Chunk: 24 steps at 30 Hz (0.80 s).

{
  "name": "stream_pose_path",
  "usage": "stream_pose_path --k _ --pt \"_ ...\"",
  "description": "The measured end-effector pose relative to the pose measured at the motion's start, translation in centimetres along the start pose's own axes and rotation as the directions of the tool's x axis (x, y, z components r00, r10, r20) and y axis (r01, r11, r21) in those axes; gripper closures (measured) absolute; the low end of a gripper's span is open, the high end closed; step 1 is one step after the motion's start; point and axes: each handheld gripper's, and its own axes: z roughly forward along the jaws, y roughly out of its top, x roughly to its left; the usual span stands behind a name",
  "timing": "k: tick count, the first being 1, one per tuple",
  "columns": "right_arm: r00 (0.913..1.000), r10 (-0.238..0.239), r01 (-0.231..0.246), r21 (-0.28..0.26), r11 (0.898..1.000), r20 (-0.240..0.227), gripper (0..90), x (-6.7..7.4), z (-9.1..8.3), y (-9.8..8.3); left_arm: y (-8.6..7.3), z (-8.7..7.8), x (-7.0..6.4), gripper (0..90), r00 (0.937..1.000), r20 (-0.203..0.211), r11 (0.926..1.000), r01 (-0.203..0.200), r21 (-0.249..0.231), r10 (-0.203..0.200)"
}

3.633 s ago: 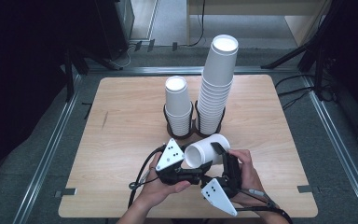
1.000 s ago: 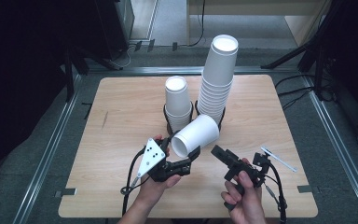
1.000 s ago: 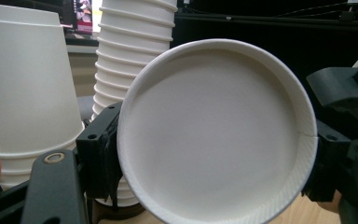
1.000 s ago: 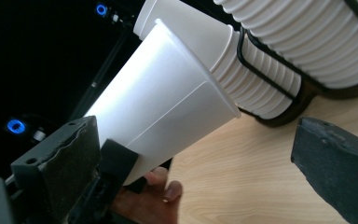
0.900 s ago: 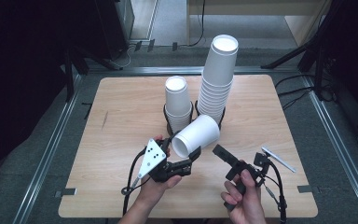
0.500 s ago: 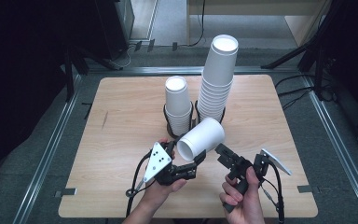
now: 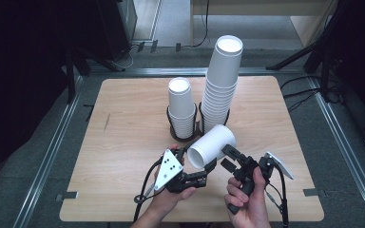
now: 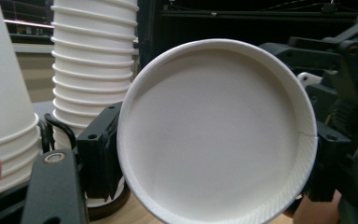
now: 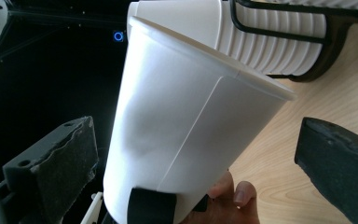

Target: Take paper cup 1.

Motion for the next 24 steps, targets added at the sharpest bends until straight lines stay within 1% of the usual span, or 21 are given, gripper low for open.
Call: stream_pose_path --k 1,3,5,8,13,15,18,22,24 --pt "1.0000 0.003 -0.003 0.003 1.000 0.000 0.0 -0.1 0.0 0.1 -0.1 0.1 -0.1 23.6 1.0000 0.000 1.0000 -0.004 0.002 0.004" --pt "0.9991 0.041 -0.041 0.013 0.999 -0.011 0.0 -0.2 0.1 0.2 -0.3 0.2 -0.5 23.6 0.9999 0.003 0.9999 -0.011 0.005 0.011" --pt "0.9990 0.044 -0.044 0.012 0.999 -0.010 0.0 -0.3 0.1 0.2 -0.3 0.2 -0.6 23.6 0.9999 0.006 0.9998 -0.016 0.008 0.016" --pt "0.9978 0.065 -0.065 0.015 0.998 -0.010 0.0 -0.4 0.2 0.4 -0.6 0.5 -1.2 23.6 0.9995 0.013 0.9995 -0.030 0.009 0.030" --pt "0.9966 0.082 -0.082 0.009 0.997 -0.011 0.0 -0.6 0.1 0.8 -0.8 0.5 -1.6 23.6 0.9993 0.013 0.9993 -0.037 0.004 0.036" --pt "0.9956 0.093 -0.093 0.010 0.996 -0.012 0.0 -0.8 0.2 0.9 -0.8 0.6 -1.9 23.6 0.9991 0.019 0.9993 -0.037 0.004 0.037" --pt "0.9944 0.105 -0.105 0.014 0.994 -0.014 0.0 -1.0 0.2 1.0 -1.0 0.7 -2.3 23.6 0.9983 0.024 0.9985 -0.053 0.008 0.053" --pt "0.9932 0.112 -0.112 0.017 0.994 -0.029 0.9 -1.3 0.4 1.1 -1.2 0.8 -2.7 23.5 0.9973 0.027 0.9977 -0.068 0.001 0.068" --pt "0.9922 0.118 -0.118 0.015 0.993 -0.038 2.9 -1.4 0.3 1.1 -1.3 0.8 -2.8 23.5 0.9969 0.023 0.9971 -0.075 -0.006 0.075"
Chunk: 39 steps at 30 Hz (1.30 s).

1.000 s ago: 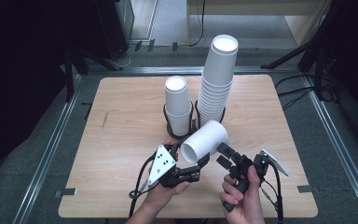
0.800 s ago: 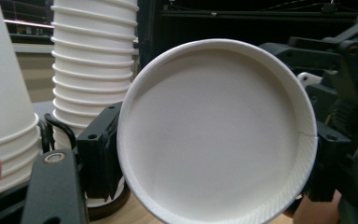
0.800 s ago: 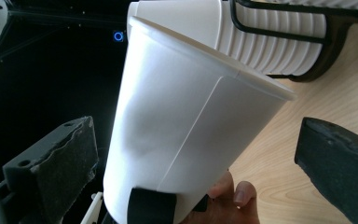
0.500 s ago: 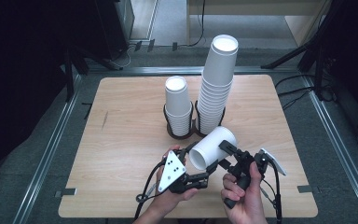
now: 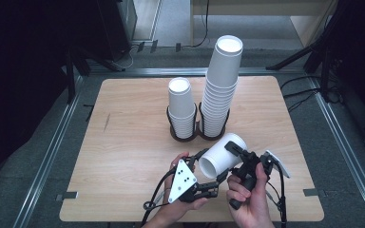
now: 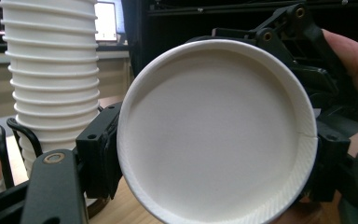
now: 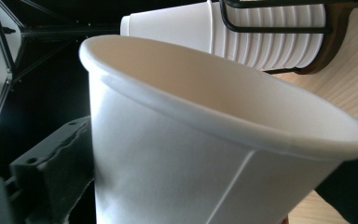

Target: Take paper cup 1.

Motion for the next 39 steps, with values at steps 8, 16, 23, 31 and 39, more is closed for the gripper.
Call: stream_pose_path --k 8,16,23,31,39 --pt "0.9992 0.006 -0.006 0.002 1.000 -0.039 10.7 -0.2 0.1 -0.2 -0.1 -0.1 0.2 22.7 1.0000 0.005 1.0000 0.005 0.000 -0.005" --pt "0.9987 -0.015 0.015 -0.013 1.000 -0.048 14.1 0.0 0.0 -0.4 -0.1 0.0 0.6 20.9 0.9996 0.026 1.0000 0.005 -0.008 -0.005" --pt "0.9955 -0.054 0.051 -0.038 0.998 -0.078 16.0 0.3 -0.1 -0.6 0.2 -0.2 0.7 19.5 0.9982 0.039 0.9989 0.046 -0.003 -0.046" --pt "0.9859 -0.153 0.145 -0.114 0.983 -0.067 16.3 1.2 -0.8 -0.2 0.6 -0.5 1.4 1.7 0.9943 0.046 0.9949 0.094 0.038 -0.096" --pt "0.9419 -0.334 0.334 -0.213 0.918 0.036 16.3 2.3 -1.3 0.9 0.6 -1.1 2.0 1.7 0.9949 0.030 0.9943 0.095 0.049 -0.097"
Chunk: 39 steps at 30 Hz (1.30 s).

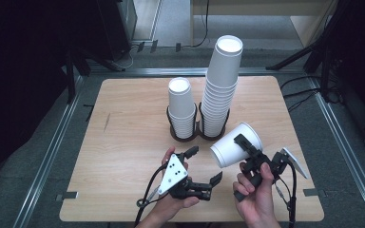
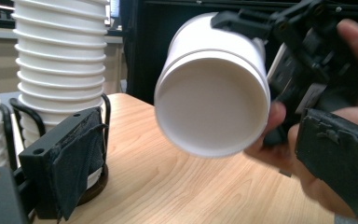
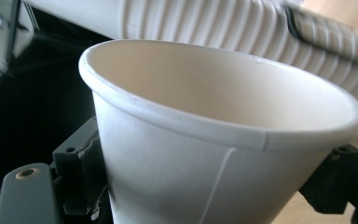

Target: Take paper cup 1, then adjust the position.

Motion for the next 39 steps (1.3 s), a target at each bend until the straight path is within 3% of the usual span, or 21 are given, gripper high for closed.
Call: stream_pose_path --k 1,4,9,13,18,20,23,24,25,26,30,32,34,35,38,39 --pt "0.9991 -0.042 0.042 -0.013 0.999 0.008 16.3 0.4 0.0 0.0 0.0 -0.1 0.1 1.7 1.0000 -0.003 1.0000 -0.001 0.000 0.001" --pt "0.9938 -0.111 0.112 -0.036 0.993 0.007 16.3 1.4 -0.1 0.4 0.2 -0.6 0.6 1.7 0.9999 -0.014 1.0000 0.007 -0.003 -0.007" --pt "0.9806 -0.194 0.195 -0.068 0.978 0.029 16.0 1.9 -0.1 1.0 0.5 -1.3 1.3 1.7 0.9995 -0.032 1.0000 0.006 -0.006 -0.006" --pt "0.9520 -0.302 0.305 -0.092 0.948 0.052 15.9 2.5 0.0 1.3 0.7 -1.8 2.0 1.7 0.9985 -0.053 0.9999 0.012 -0.008 -0.012" --pt "0.8942 -0.439 0.447 -0.101 0.889 0.085 15.5 3.1 0.1 1.5 0.8 -2.2 2.7 1.7 0.9966 -0.078 0.9996 0.025 -0.009 -0.026" --pt "0.8581 -0.501 0.511 -0.104 0.853 0.114 15.3 3.2 0.1 1.6 0.9 -2.3 2.9 1.7 0.9959 -0.086 0.9996 0.027 -0.007 -0.028" --pt "0.8123 -0.563 0.579 -0.101 0.809 0.154 15.3 3.3 0.1 1.8 0.9 -2.3 3.0 1.7 0.9955 -0.090 0.9995 0.030 -0.006 -0.030" --pt "0.7893 -0.589 0.609 -0.097 0.787 0.173 15.4 3.3 0.2 1.8 0.9 -2.3 3.1 1.7 0.9951 -0.092 0.9994 0.034 -0.005 -0.035" --pt "0.7819 -0.598 0.618 -0.093 0.781 0.178 15.3 3.4 0.2 1.8 0.9 -2.3 3.2 1.7 0.9949 -0.095 0.9994 0.034 -0.001 -0.034" --pt "0.7680 -0.615 0.635 -0.091 0.767 0.180 15.3 3.4 0.2 1.9 0.9 -2.3 3.2 1.7 0.9947 -0.096 0.9994 0.036 -0.001 -0.036" --pt "0.7013 -0.675 0.704 -0.077 0.706 0.229 15.2 3.4 0.3 1.8 0.9 -2.4 3.4 1.7 0.9939 -0.103 0.9991 0.041 0.007 -0.040" --pt "0.6827 -0.693 0.722 -0.071 0.688 0.231 15.2 3.2 0.4 1.8 0.9 -2.5 3.5 1.8 0.9935 -0.104 0.9990 0.046 0.002 -0.045" --pt "0.6852 -0.697 0.723 -0.077 0.687 0.211 15.2 3.1 0.5 1.9 1.0 -2.5 3.6 1.8 0.9933 -0.106 0.9989 0.047 0.002 -0.046" --pt "0.6815 -0.702 0.727 -0.086 0.681 0.205 15.2 3.0 0.5 1.9 1.0 -2.6 3.7 1.8 0.9930 -0.108 0.9988 0.049 0.000 -0.049" --pt "0.6601 -0.724 0.749 -0.095 0.656 0.198 15.2 2.7 0.6 1.8 1.0 -2.6 3.8 1.8 0.9926 -0.110 0.9986 0.052 -0.001 -0.052" --pt "0.6454 -0.735 0.761 -0.096 0.641 0.208 15.2 2.7 0.6 1.8 1.0 -2.6 3.8 1.8 0.9925 -0.110 0.9986 0.053 -0.001 -0.052"
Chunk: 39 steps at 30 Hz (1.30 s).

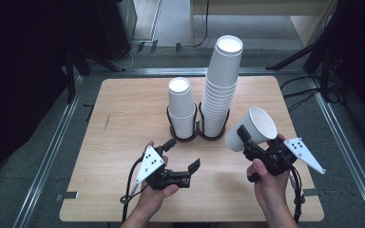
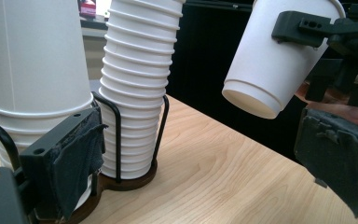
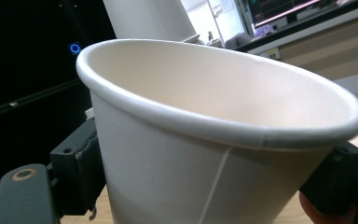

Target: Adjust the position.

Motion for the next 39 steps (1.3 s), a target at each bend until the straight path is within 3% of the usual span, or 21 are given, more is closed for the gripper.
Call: stream_pose_path --k 5,8,13,18,20,21,22,23,24,25,27,29,31,34,36,38,39 --pt "0.9923 -0.117 0.118 -0.040 0.992 0.043 15.3 -0.1 0.2 -0.3 0.0 0.0 0.1 1.8 1.0000 -0.005 1.0000 0.002 0.005 -0.002" --pt "0.9773 -0.197 0.201 -0.048 0.978 0.078 15.3 -0.2 0.3 -0.5 0.0 0.0 0.2 1.8 0.9999 -0.009 1.0000 0.008 0.006 -0.008" --pt "0.9555 -0.270 0.277 -0.050 0.960 0.120 15.3 -0.6 0.7 -0.9 0.1 -0.2 0.6 1.8 0.9997 -0.021 0.9999 0.012 0.006 -0.012" --pt "0.9144 -0.362 0.371 -0.018 0.929 0.182 15.3 -1.2 1.1 -1.5 0.4 -0.2 1.1 1.9 0.9983 -0.045 0.9992 0.037 0.017 -0.036" --pt "0.9087 -0.370 0.379 -0.009 0.925 0.193 15.3 -1.4 1.4 -1.6 0.5 -0.3 1.2 1.9 0.9977 -0.058 0.9989 0.037 0.028 -0.035" --pt "0.9014 -0.382 0.392 -0.013 0.920 0.205 15.3 -1.5 1.5 -1.7 0.6 -0.3 1.3 1.9 0.9974 -0.065 0.9988 0.035 0.033 -0.033" --pt "0.8881 -0.404 0.417 -0.014 0.909 0.219 15.3 -1.7 1.7 -1.8 0.6 -0.3 1.3 1.9 0.9972 -0.068 0.9987 0.035 0.037 -0.032" --pt "0.8881 -0.404 0.417 -0.014 0.909 0.219 15.3 -1.7 1.7 -1.8 0.6 -0.3 1.3 1.9 0.9972 -0.068 0.9987 0.035 0.037 -0.032" --pt "0.8657 -0.441 0.459 -0.020 0.888 0.236 15.2 -2.1 2.1 -1.8 0.7 -0.3 1.6 1.9 0.9965 -0.075 0.9983 0.042 0.041 -0.038" --pt "0.8540 -0.456 0.475 -0.017 0.880 0.250 15.2 -2.4 2.2 -1.8 0.7 -0.4 1.6 1.9 0.9963 -0.074 0.9981 0.047 0.038 -0.044" --pt "0.8442 -0.466 0.489 -0.021 0.872 0.264 15.1 -3.0 2.6 -1.8 0.8 -0.4 1.7 1.9 0.9958 -0.077 0.9980 0.052 0.037 -0.049" --pt "0.8428 -0.463 0.487 -0.023 0.873 0.275 15.0 -3.6 2.9 -1.8 0.8 -0.5 1.9 1.9 0.9957 -0.077 0.9978 0.053 0.040 -0.050" --pt "0.8506 -0.443 0.469 -0.028 0.883 0.284 15.0 -4.4 3.4 -1.8 0.8 -0.6 1.9 1.9 0.9954 -0.078 0.9976 0.058 0.038 -0.055" --pt "0.8534 -0.441 0.464 -0.018 0.886 0.277 15.0 -5.0 3.9 -1.9 0.9 -0.6 2.0 1.9 0.9952 -0.081 0.9975 0.059 0.038 -0.056" --pt "0.8644 -0.429 0.446 -0.007 0.895 0.262 15.0 -5.6 4.9 -2.2 0.9 -0.7 2.3 1.9 0.9946 -0.082 0.9972 0.066 0.035 -0.063" --pt "0.8601 -0.438 0.455 -0.005 0.891 0.262 15.0 -5.9 5.3 -2.3 0.9 -0.7 2.4 1.9 0.9940 -0.086 0.9969 0.071 0.033 -0.068" --pt "0.8641 -0.427 0.444 -0.005 0.896 0.267 14.9 -6.0 5.6 -2.3 0.9 -0.8 2.5 1.9 0.9938 -0.087 0.9968 0.072 0.033 -0.069"
